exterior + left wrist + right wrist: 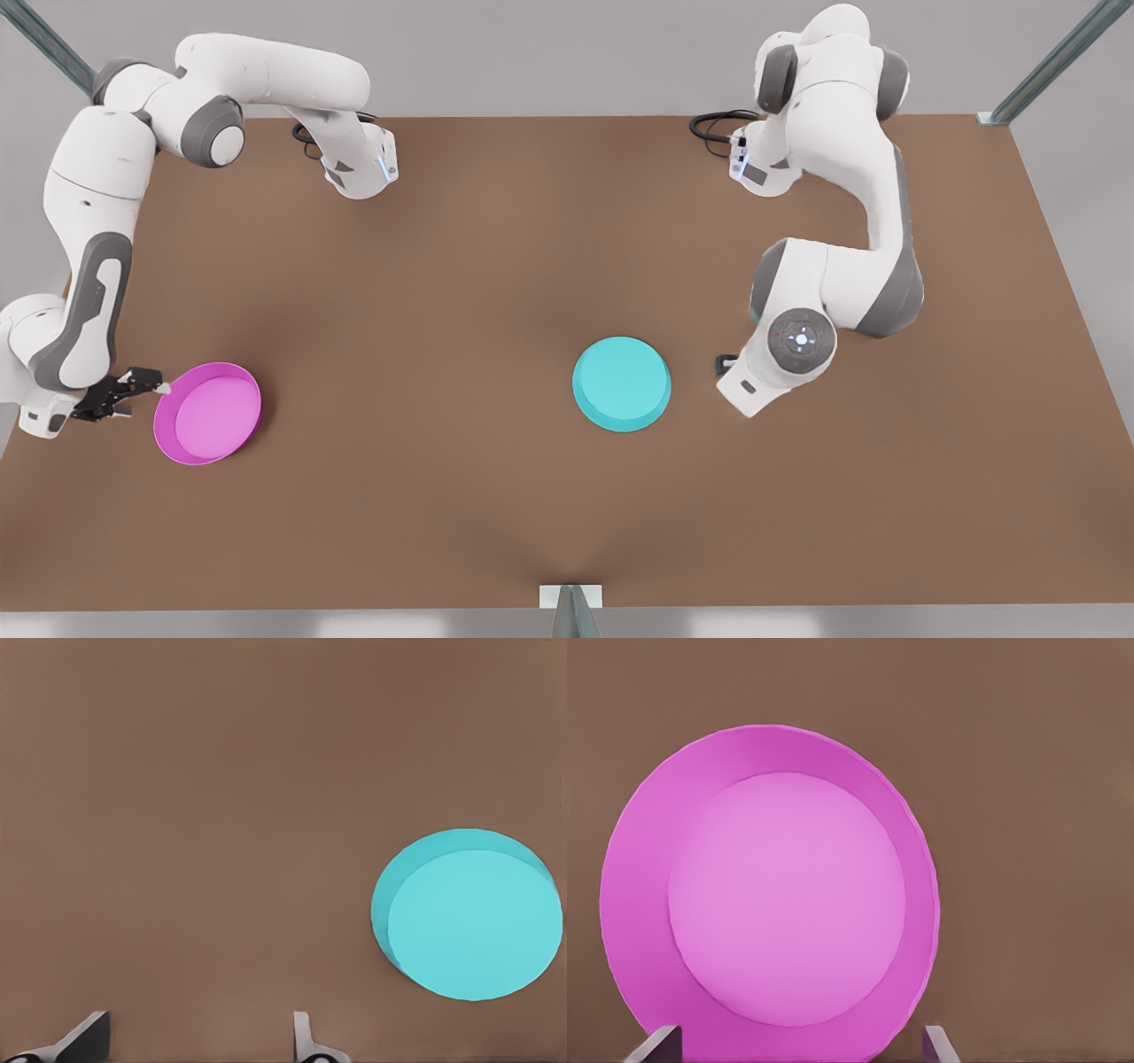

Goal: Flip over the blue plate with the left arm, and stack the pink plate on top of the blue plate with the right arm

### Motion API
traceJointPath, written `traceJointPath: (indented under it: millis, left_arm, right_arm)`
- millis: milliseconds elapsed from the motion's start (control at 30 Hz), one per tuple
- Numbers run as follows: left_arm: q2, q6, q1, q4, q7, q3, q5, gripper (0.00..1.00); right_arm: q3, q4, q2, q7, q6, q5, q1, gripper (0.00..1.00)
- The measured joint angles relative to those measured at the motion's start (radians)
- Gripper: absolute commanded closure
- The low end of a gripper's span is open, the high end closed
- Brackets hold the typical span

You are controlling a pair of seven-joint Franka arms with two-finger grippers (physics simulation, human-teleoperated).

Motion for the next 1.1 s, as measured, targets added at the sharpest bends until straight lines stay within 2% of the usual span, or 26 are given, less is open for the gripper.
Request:
traceJointPath:
  millis: [67,100,133,167,233,433,467,567,600,633,667,700,867,933,967,1000,1100]
  left_arm:
    - [-0.092,0.012,0.165,-0.071,0.043,-0.216,0.037,0.0]
    - [-0.198,0.102,0.212,-0.211,0.044,-0.256,0.068,0.0]
    - [-0.258,0.172,0.217,-0.312,0.042,-0.26,0.092,0.0]
    - [-0.262,0.178,0.214,-0.321,0.035,-0.265,0.111,0.0]
    - [-0.263,0.192,0.249,-0.321,0.023,-0.293,0.136,0.0]
    - [-0.215,0.205,0.246,-0.31,-0.016,-0.296,0.164,0.0]
    - [-0.21,0.205,0.242,-0.309,-0.02,-0.296,0.166,0.0]
    - [-0.21,0.203,0.238,-0.309,-0.022,-0.298,0.173,0.0]
    - [-0.21,0.203,0.235,-0.309,-0.022,-0.298,0.175,0.0]
    - [-0.21,0.203,0.235,-0.311,-0.022,-0.298,0.178,0.0]
    - [-0.21,0.202,0.235,-0.311,-0.022,-0.298,0.18,0.0]
    - [-0.21,0.199,0.234,-0.311,-0.022,-0.298,0.181,0.0]
    - [-0.212,0.195,0.233,-0.311,-0.022,-0.298,0.185,0.0]
    - [-0.212,0.195,0.233,-0.311,-0.02,-0.298,0.185,0.0]
    - [-0.212,0.195,0.234,-0.311,-0.019,-0.298,0.186,0.0]
    - [-0.212,0.195,0.234,-0.311,-0.019,-0.298,0.186,0.0]
    - [-0.213,0.194,0.233,-0.311,-0.019,-0.298,0.186,0.0]
  right_arm:
    - [-0.014,-0.01,0.038,0.019,0.035,0.076,0.0,0.0]
    - [-0.024,-0.016,0.047,0.045,0.037,0.092,0.0,0.0]
    - [-0.034,-0.017,0.056,0.247,0.036,0.122,0.001,0.0]
    - [-0.036,-0.016,0.061,0.342,0.036,0.119,0.003,0.0]
    - [-0.06,-0.028,0.078,0.342,0.037,0.125,0.009,0.0]
    - [-0.075,-0.029,0.105,0.326,0.042,0.152,0.008,0.02]
    - [-0.077,-0.025,0.111,0.291,0.042,0.155,0.003,0.05]
    - [-0.076,-0.027,0.125,0.25,0.043,0.179,0.0,0.26]
    - [-0.075,-0.028,0.129,0.245,0.047,0.208,0.002,0.41]
    - [-0.076,-0.027,0.131,0.246,0.048,0.21,0.002,0.43]
    - [-0.077,-0.027,0.132,0.247,0.048,0.21,0.002,0.42]
    - [-0.074,-0.027,0.129,0.281,0.039,0.23,-0.001,0.37]
    - [-0.076,-0.036,0.122,0.283,0.045,0.253,-0.001,0.38]
    - [-0.077,-0.039,0.117,0.36,0.038,0.262,-0.007,0.35]
    - [-0.077,-0.04,0.116,0.377,0.039,0.262,-0.01,0.36]
    - [-0.078,-0.046,0.115,0.377,0.039,0.262,-0.014,0.43]
    - [-0.08,-0.047,0.116,0.37,0.04,0.262,-0.015,0.46]
